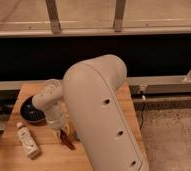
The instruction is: Drag the pepper across the table
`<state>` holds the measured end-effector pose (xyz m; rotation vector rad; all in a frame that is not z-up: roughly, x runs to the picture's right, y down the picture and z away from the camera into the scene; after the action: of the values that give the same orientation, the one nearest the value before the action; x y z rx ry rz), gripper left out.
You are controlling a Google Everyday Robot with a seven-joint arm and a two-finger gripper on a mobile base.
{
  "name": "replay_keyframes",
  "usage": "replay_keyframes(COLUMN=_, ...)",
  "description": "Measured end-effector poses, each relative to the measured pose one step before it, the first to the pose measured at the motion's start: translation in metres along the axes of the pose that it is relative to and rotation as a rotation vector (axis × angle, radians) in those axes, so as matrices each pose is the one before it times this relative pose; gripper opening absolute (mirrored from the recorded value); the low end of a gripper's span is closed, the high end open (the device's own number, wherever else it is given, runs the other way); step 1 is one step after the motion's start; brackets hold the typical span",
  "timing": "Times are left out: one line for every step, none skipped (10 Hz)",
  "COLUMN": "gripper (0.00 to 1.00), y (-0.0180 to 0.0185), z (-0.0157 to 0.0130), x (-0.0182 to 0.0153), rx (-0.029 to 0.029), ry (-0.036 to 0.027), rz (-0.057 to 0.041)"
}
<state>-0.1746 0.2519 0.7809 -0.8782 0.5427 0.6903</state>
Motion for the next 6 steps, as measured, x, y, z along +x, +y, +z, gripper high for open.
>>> replay_keyframes(gripper=0.00, y=0.00010, z=-0.00381, x=-0.00490, rx=0.00062, ry=-0.01804, rz=-0.00817)
replay_keyframes(gripper=0.00, y=0.00082, z=-0.00472, x=-0.00597, rx=0.00446, ry=-0.01860, rz=-0.01090)
replay_keyframes(gripper=0.00, y=0.00115, z=-0.00598, x=-0.00662, rx=0.00722, ry=-0.01888, rz=-0.01289)
replay_keyframes(gripper=0.00, y=0.00109, z=-0.00395, x=-0.00461, rx=0.00575, ry=-0.01172, rz=-0.00939)
replay_keyframes(gripper=0.00, y=0.00128, z=-0.00254, x=-0.00290, rx=0.00422, ry=-0.00704, rz=-0.00773)
replay_keyframes(gripper=0.00, y=-0.00059, z=-0.00337, x=-0.00319, rx=0.00261, ry=-0.01046, rz=-0.00590)
